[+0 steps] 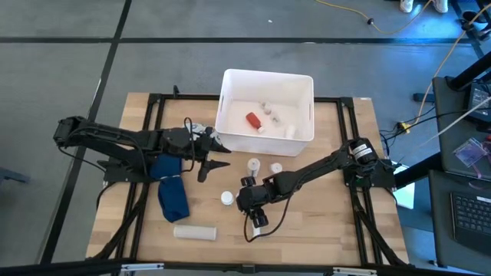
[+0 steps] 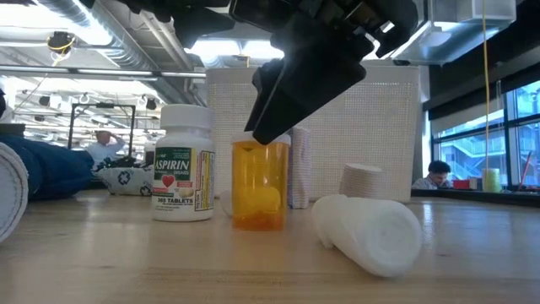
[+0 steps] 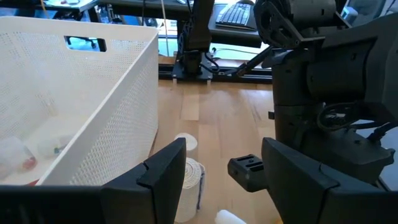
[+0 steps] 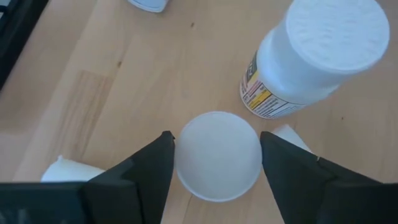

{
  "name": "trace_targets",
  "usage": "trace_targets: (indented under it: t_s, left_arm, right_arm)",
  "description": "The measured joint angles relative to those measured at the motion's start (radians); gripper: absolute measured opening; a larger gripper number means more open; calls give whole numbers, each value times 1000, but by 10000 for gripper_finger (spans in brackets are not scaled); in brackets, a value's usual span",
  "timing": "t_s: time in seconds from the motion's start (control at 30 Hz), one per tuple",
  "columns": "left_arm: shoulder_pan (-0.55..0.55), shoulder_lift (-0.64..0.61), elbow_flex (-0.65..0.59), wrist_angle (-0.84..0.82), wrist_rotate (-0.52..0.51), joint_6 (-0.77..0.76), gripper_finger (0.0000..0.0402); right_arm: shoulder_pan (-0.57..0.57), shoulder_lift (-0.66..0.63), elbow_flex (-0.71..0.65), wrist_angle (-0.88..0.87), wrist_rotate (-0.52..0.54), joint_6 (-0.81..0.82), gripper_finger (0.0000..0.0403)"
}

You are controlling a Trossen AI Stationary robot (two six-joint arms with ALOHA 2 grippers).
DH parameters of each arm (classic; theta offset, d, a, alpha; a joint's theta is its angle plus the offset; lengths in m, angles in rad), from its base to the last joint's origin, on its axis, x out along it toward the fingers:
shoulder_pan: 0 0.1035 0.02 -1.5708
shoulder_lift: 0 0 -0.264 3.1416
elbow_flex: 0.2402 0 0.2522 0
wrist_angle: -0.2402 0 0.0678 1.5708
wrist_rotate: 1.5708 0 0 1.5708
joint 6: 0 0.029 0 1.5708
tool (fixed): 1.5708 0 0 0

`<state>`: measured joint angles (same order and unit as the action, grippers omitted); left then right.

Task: Pick & place medical supplies in basket/bin
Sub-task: Put the yellow pill bottle in the white bin

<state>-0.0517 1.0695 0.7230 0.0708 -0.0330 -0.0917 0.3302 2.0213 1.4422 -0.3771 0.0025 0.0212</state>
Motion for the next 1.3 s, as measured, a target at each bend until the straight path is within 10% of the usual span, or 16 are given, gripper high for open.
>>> trace_targets:
  t_s: [0.6, 1.3]
  left_arm:
    - [0, 0, 0, 20, 10, 0, 203]
    - [0, -191, 1, 392, 182, 2, 203]
  right_arm:
    - [-24, -71, 50, -150, 3, 33, 200]
    - [-154, -192, 675, -763, 293, -39, 201]
